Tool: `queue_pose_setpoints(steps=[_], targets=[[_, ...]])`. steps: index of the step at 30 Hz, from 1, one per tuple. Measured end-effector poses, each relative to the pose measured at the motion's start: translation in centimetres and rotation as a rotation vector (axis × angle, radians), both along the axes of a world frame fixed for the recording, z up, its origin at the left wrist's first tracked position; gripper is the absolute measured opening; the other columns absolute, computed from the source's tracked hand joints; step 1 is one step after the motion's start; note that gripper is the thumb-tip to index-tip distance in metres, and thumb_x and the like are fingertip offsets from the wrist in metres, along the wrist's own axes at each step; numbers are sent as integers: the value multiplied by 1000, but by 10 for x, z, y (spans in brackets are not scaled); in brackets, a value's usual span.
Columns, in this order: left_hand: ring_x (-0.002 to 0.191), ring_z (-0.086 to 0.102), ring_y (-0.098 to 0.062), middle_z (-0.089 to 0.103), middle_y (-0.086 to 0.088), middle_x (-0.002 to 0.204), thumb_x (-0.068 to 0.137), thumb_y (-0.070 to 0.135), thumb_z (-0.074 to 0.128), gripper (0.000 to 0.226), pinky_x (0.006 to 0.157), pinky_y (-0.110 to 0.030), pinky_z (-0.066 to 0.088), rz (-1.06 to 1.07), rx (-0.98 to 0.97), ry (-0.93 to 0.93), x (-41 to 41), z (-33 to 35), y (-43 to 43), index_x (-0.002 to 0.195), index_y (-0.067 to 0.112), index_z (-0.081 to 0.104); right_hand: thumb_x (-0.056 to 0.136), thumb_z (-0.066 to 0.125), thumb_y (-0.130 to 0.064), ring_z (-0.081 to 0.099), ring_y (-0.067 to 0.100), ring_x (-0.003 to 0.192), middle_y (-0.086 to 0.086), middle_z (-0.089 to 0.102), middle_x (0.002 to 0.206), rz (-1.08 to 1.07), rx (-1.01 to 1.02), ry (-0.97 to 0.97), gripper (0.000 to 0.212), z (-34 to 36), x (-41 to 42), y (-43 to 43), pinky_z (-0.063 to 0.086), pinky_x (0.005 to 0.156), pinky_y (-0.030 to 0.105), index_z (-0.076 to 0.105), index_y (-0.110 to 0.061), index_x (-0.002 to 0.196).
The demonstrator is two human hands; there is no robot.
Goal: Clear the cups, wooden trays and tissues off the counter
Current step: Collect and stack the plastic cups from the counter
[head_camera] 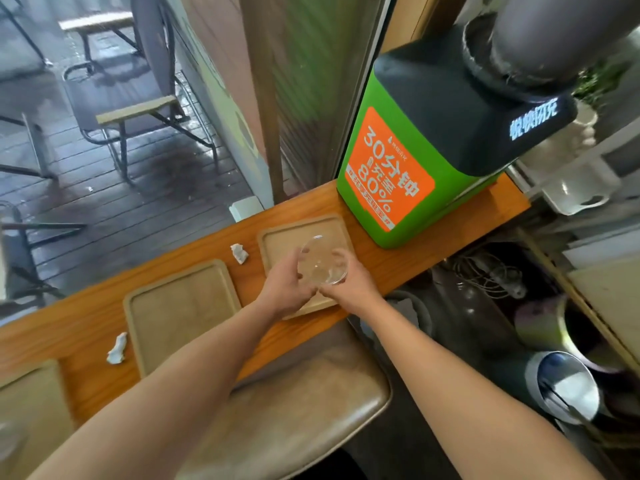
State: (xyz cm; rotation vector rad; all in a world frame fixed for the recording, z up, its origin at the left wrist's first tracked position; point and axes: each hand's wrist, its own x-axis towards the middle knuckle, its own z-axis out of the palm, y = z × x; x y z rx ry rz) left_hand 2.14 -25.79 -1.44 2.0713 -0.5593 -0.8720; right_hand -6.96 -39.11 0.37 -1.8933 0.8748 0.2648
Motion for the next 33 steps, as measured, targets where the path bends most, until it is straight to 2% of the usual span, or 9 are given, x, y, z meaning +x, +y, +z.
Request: queue_pose_setpoints(steps=[3,5,8,12,17,20,24,29,33], targets=[[110,59,-18,53,6,133,74,20,85,80,77,-17,47,22,13,18,2,19,9,141,27,42,73,84,-23,47,9,109,-2,52,134,60,-8,-2,84,18,5,5,40,84,23,40,-24,145],[110,59,-18,55,4,133,75,19,85,79,79,-20,50,58,23,6,7,36,20,141,25,43,74,83,-27,48,6,100,-5,50,127,106,-6,-15,84,32,14,14,39,72,16,38,-27,145],[108,61,-15,62,7,119,72,23,85,69,73,-12,43,118,6,-77,18,63,47,132,22,50,70,86,-29,53,1,89,-10,51,117,161,-5,-60,84,54,37,38,35,63,12,41,-30,141],[105,63,-19,66,3,115,77,25,80,58,77,-21,46,286,44,-176,30,95,107,128,20,53,61,89,-39,63,15,104,-9,60,117,306,14,-110,92,78,75,93,54,79,28,44,-25,140],[114,61,-23,64,-1,121,77,31,81,66,84,-24,41,490,129,-203,28,118,209,133,14,51,45,83,-41,65,18,103,5,67,116,577,66,-146,101,96,113,181,56,87,38,48,-11,135],[114,61,-24,61,-6,128,78,40,80,76,89,-30,47,616,183,-180,17,125,264,139,12,45,61,89,-29,61,20,111,3,64,125,726,31,-149,86,99,126,235,52,89,35,50,-15,136],[110,62,-23,57,-7,133,83,34,78,70,88,-32,50,760,166,-182,0,132,327,140,13,42,67,90,-29,55,16,114,-4,58,125,880,62,-176,84,100,134,301,42,83,24,47,-20,138],[114,62,-22,58,-4,133,84,39,76,71,81,-26,44,859,182,-218,-9,139,392,141,20,39,69,90,-27,57,19,116,-3,57,122,978,40,-230,81,109,139,372,45,88,27,47,-18,137],[104,65,-19,59,-3,130,83,38,77,67,83,-29,51,879,167,-210,-6,148,437,138,21,43,69,90,-26,58,18,109,-7,57,112,1006,44,-226,70,117,146,416,49,83,25,48,-24,125]])
